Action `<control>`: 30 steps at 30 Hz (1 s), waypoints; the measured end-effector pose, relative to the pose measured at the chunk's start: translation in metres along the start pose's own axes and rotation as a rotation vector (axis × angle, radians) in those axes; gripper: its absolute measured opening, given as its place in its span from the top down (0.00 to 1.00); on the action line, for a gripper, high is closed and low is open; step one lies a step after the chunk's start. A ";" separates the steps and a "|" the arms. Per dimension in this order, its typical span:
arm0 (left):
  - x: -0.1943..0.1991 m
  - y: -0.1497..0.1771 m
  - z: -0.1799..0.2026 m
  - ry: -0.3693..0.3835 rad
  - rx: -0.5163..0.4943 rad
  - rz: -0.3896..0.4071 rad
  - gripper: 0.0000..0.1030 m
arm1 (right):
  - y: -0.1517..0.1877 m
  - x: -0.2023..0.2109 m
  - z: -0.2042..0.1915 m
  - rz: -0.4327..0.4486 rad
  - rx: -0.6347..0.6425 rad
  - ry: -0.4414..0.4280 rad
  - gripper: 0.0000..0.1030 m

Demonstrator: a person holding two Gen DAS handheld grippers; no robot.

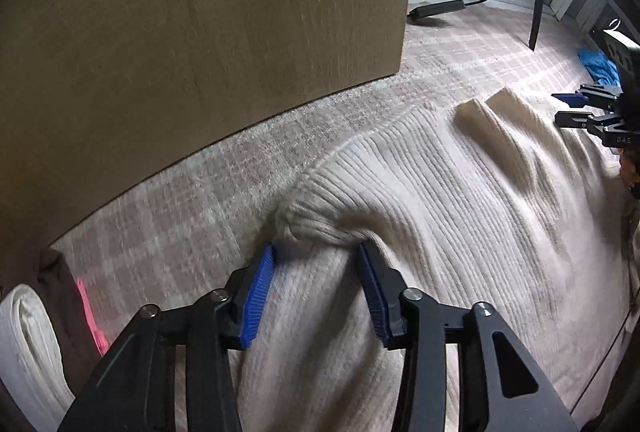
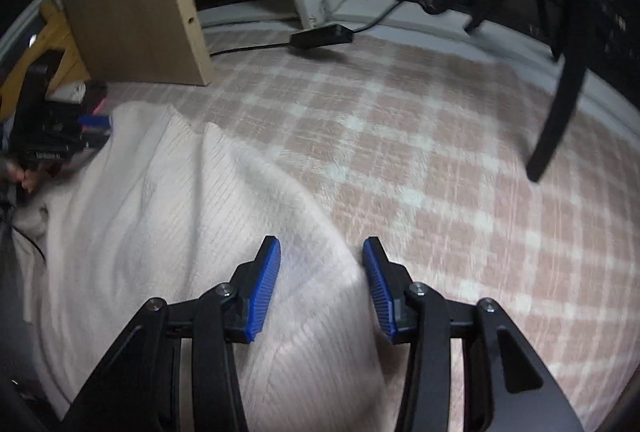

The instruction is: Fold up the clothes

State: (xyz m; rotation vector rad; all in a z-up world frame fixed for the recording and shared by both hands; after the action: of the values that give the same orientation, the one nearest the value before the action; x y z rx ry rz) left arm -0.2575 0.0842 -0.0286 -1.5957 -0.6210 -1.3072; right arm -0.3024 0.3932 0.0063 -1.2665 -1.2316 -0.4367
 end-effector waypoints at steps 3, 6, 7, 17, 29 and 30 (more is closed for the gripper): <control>0.000 -0.002 -0.001 0.003 -0.007 0.008 0.55 | -0.005 -0.005 -0.003 0.006 0.004 -0.006 0.59; 0.004 0.000 0.002 0.021 -0.018 0.038 0.90 | -0.003 -0.005 -0.005 0.019 -0.009 0.015 0.93; 0.007 0.001 0.005 0.003 -0.028 0.056 0.93 | -0.002 -0.005 -0.005 0.024 -0.014 0.022 0.93; 0.059 -0.017 0.002 -0.176 -0.075 0.154 0.96 | 0.001 0.090 0.004 0.293 -0.081 0.170 0.94; 0.025 -0.011 -0.021 -0.216 -0.001 0.068 0.81 | 0.007 0.023 0.034 0.122 -0.095 0.286 0.83; 0.039 -0.007 -0.023 -0.234 -0.008 0.081 0.81 | 0.007 0.030 0.036 0.128 -0.106 0.289 0.81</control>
State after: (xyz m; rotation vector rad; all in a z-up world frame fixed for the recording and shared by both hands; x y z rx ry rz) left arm -0.2622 0.0603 0.0100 -1.7773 -0.6861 -1.0730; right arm -0.3023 0.4377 0.0228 -1.3119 -0.8888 -0.5753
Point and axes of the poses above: each gripper's, at about its wrist camera, not at the fingertips, and x roughly against the way its jaws point, z to its right, y to its underside, the point moved 2 cm from there along -x, roughly the way its jaws point, and after that the axes turned 2 degrees about -x, right-handed, at the moved point
